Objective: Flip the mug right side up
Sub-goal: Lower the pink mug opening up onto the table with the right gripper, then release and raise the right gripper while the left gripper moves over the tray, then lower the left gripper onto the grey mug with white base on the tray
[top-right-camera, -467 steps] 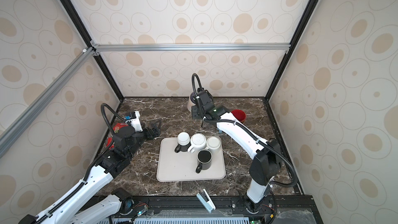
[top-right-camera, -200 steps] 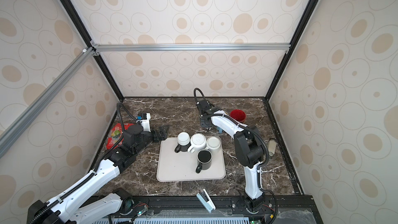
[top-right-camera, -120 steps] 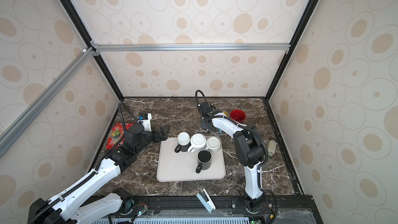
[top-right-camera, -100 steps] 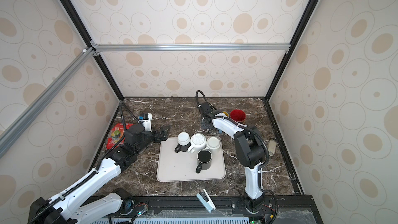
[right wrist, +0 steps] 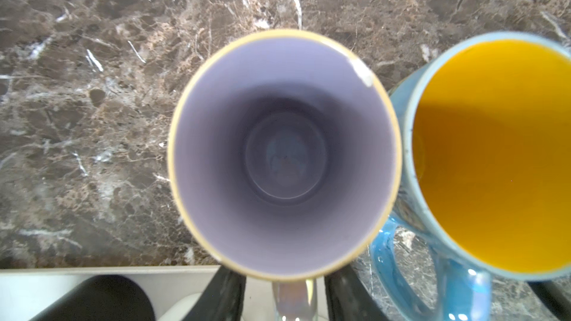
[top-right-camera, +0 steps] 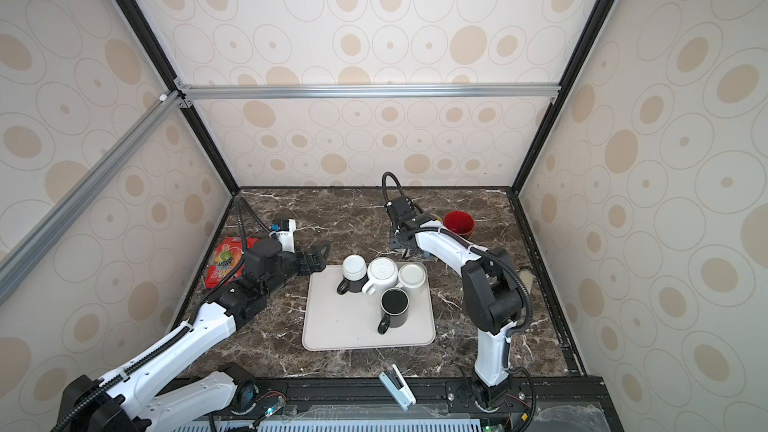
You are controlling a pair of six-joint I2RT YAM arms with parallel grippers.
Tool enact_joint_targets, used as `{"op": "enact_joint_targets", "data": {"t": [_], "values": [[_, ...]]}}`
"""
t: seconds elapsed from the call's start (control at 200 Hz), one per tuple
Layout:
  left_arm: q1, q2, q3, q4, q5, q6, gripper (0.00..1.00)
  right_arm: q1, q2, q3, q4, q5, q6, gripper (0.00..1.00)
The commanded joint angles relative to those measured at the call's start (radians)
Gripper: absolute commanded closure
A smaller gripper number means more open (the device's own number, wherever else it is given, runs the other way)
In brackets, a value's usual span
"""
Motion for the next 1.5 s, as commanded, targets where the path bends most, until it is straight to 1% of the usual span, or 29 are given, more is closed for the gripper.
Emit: {"op": "enact_joint_targets", "data": {"t": [0.0,0.13,0.225,0.3,0.37,0.43,0.46,0.505,0.56,0.62,0.685,0.745,0.84,0.995,1.08,1.175,1.295,1.495], "values": [[0.006,-0.004,0.008,0.017,-0.006,0.034,0.0,-0.001,-0.061,0.007,-0.027,-0.01,0.0,0.55],[0.005,0.002,-0.003,0.02,-0.004,0.033,0.0,0.011,-0.153,-0.04,-0.009,-0.005,0.006,0.55],[0.005,0.01,-0.008,0.022,0.002,0.034,0.0,0.036,-0.259,-0.132,0.085,0.001,-0.015,0.54],[0.006,0.018,-0.01,0.02,0.009,0.039,0.0,0.073,-0.35,-0.233,0.216,-0.014,-0.097,0.5],[0.005,0.029,-0.015,0.014,0.015,0.044,0.0,0.13,-0.427,-0.311,0.324,-0.019,-0.185,0.47],[0.005,0.038,-0.022,0.013,0.022,0.042,0.0,0.18,-0.474,-0.348,0.364,0.003,-0.227,0.46],[0.004,0.042,-0.028,0.015,0.03,0.039,0.0,0.198,-0.492,-0.352,0.359,0.001,-0.222,0.47],[0.002,0.046,-0.035,0.017,0.04,0.035,0.0,0.211,-0.509,-0.346,0.325,-0.01,-0.171,0.46],[0.0,0.046,-0.044,0.02,0.054,0.031,0.01,0.212,-0.511,-0.31,0.243,-0.067,-0.117,0.47],[-0.004,0.043,-0.047,0.014,0.059,0.033,0.02,0.217,-0.511,-0.272,0.155,-0.083,-0.069,0.47],[-0.008,0.036,-0.047,0.005,0.062,0.03,0.03,0.227,-0.517,-0.265,0.119,-0.093,-0.053,0.48],[-0.017,0.027,-0.049,-0.002,0.071,0.028,0.04,0.237,-0.529,-0.273,0.097,-0.062,-0.039,0.49],[-0.034,0.026,-0.054,-0.022,0.062,0.04,0.07,0.243,-0.54,-0.294,0.089,-0.058,-0.028,0.5],[-0.061,0.052,-0.083,-0.002,0.05,0.032,0.19,0.246,-0.534,-0.31,0.088,-0.074,-0.014,0.51],[-0.081,0.095,-0.094,0.014,0.077,0.015,0.31,0.247,-0.522,-0.3,0.076,-0.076,-0.013,0.51],[-0.121,0.136,-0.102,0.039,0.098,0.01,0.38,0.249,-0.519,-0.293,0.074,-0.078,-0.015,0.51],[-0.154,0.198,-0.085,0.033,0.102,0.029,0.43,0.249,-0.519,-0.296,0.084,-0.078,-0.022,0.52],[-0.18,0.299,-0.027,-0.034,0.052,0.078,0.47,0.249,-0.537,-0.313,0.087,-0.074,-0.023,0.52]]}}
